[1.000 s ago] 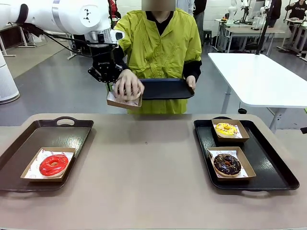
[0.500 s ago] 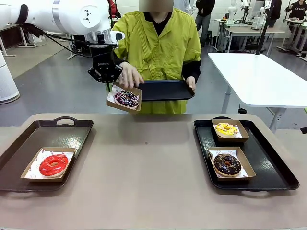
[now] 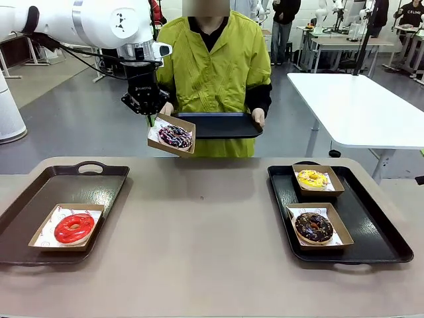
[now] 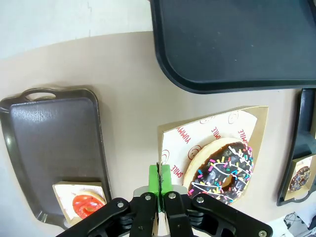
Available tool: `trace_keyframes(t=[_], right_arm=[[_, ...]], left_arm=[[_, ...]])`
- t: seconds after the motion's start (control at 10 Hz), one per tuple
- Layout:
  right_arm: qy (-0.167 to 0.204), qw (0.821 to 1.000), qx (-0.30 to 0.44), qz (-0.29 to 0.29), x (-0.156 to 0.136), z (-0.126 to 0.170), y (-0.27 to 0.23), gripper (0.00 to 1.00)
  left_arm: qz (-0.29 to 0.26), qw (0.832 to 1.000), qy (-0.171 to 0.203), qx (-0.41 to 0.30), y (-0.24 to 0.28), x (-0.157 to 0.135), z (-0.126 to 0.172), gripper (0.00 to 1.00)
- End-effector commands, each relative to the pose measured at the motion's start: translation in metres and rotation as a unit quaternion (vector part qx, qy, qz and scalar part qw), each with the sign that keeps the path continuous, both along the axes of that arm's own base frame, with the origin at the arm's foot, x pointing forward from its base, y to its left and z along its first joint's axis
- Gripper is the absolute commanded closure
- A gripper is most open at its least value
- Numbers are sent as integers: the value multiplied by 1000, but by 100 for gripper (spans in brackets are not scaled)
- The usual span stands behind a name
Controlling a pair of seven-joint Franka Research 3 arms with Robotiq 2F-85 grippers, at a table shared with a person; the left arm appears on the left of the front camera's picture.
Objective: Individually package the donuts and arrange them on the tray.
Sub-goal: Place the picked Paper togo box on the Handle tray.
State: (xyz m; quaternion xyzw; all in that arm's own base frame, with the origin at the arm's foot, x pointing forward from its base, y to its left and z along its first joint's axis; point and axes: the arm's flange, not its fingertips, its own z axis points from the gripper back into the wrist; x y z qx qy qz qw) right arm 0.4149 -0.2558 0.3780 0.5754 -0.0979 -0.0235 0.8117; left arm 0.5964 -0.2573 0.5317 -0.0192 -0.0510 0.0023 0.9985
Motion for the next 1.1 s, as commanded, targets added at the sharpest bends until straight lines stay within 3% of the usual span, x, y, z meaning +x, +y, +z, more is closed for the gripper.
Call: trace_keyframes(t=[0.0,0.1,0.2,0.4,0.6,0.7,0.9,1.0], right_arm=[[2,1000,-4,6,-2,1,0,0],[2,1000,-4,6,-2,1,0,0],[2,1000,-4,6,-2,1,0,0],[2,1000,-4,6,-2,1,0,0],[2,1000,-4,6,-2,1,0,0],[2,1000,-4,6,-2,1,0,0],[2,1000,-4,6,-2,1,0,0],[2,1000,-4,6,-2,1,0,0]], left_arm=[[-7,1000,-4,0,6,-7,0,100],[0,1000,0,0,0,0,0,99],[-15,1000,12,7,15,1,19,99],[-7,1000,3,-16,67,-33,38,99],[-25,999,-3,-25,137,-43,56,99],[-25,1000,-13,-14,164,-63,41,99],[-23,1000,-9,6,211,-55,18,99],[-14,1000,-12,1,226,-65,-7,99]])
